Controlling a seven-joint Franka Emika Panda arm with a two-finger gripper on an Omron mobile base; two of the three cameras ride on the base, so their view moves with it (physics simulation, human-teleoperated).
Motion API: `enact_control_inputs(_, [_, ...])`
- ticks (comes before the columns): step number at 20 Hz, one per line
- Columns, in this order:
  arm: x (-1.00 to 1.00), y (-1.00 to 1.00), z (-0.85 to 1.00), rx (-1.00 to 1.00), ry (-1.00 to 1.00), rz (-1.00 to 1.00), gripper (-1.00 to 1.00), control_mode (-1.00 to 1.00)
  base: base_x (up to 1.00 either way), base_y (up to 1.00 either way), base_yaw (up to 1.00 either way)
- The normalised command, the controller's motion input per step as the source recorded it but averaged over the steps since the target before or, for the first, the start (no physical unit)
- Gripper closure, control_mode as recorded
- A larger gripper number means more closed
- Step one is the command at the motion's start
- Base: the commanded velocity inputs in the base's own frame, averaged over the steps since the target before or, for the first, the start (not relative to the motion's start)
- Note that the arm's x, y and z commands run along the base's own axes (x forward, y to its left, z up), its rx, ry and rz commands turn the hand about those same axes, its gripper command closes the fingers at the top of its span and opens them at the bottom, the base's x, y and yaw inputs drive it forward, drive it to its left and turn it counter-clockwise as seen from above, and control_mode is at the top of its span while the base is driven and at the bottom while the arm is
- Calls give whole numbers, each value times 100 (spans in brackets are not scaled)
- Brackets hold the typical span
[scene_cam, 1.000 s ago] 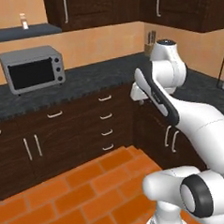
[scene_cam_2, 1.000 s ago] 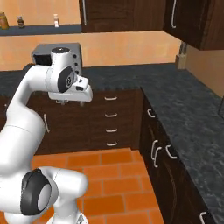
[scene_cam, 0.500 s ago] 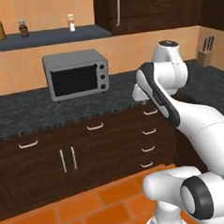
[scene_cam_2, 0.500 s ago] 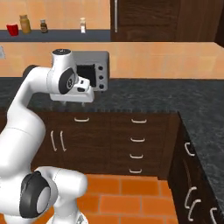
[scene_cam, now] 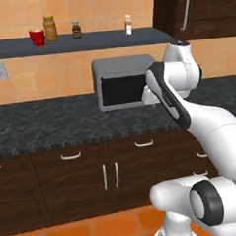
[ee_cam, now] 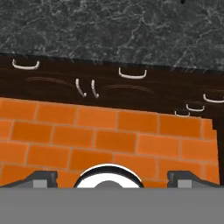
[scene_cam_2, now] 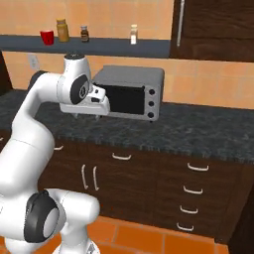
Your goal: Gather all objects into one cabinet and sort the glasses and bowls to opposite sides.
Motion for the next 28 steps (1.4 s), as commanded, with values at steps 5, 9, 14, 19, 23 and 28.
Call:
enact_control_inputs(5, [0,0,0,0,0,0,-100,100,44,46,51])
enact_control_inputs(9, [0,0,0,0,0,0,-100,100,80,26,16])
enact_control_inputs(14, [0,0,0,0,0,0,-100,100,79,58,1])
enact_control_inputs(19, [0,0,0,0,0,0,-100,100,35,79,-13])
enact_control_inputs(23, [0,0,0,0,0,0,-100,100,52,7,-19])
enact_control_inputs(28, [0,0,0,0,0,0,-100,100,50,0,-15])
